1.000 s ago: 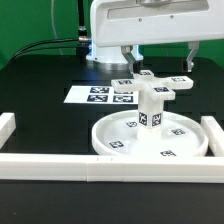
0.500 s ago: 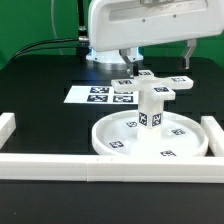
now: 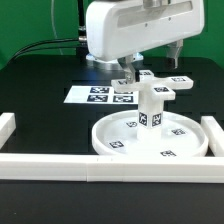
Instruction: Assemble round table
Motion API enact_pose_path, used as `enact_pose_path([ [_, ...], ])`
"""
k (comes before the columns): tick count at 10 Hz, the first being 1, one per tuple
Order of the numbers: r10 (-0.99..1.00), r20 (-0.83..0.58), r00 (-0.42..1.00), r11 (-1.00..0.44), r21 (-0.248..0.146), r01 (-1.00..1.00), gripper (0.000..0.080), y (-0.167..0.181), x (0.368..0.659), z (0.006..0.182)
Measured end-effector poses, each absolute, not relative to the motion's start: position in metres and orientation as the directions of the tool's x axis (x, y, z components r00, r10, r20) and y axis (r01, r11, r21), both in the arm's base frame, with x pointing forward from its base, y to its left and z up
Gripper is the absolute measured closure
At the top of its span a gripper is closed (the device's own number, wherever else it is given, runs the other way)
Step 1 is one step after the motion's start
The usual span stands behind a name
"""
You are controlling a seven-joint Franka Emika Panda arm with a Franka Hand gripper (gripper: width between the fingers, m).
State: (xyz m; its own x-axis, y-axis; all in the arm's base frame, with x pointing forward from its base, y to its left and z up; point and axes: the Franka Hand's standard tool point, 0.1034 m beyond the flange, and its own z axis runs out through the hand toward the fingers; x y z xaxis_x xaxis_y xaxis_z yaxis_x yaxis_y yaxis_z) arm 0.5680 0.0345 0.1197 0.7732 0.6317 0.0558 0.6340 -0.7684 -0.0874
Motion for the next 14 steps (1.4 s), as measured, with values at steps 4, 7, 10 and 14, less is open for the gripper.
enact_pose_path([
  [4, 0.875, 0.060, 0.481, -0.481, -0.017, 0.877, 0.0151, 0.038, 0.567, 0.117],
  [7, 0.902, 0.045, 0.429, -0.429, -0.019, 0.903, 0.0151, 0.037, 0.566, 0.109],
  [10, 0.883, 0.044, 0.467, -0.466, -0.022, 0.884, 0.0151, 0.036, 0.566, 0.108],
  [14, 0.874, 0.035, 0.484, -0.483, -0.034, 0.875, 0.0151, 0.035, 0.564, 0.099],
])
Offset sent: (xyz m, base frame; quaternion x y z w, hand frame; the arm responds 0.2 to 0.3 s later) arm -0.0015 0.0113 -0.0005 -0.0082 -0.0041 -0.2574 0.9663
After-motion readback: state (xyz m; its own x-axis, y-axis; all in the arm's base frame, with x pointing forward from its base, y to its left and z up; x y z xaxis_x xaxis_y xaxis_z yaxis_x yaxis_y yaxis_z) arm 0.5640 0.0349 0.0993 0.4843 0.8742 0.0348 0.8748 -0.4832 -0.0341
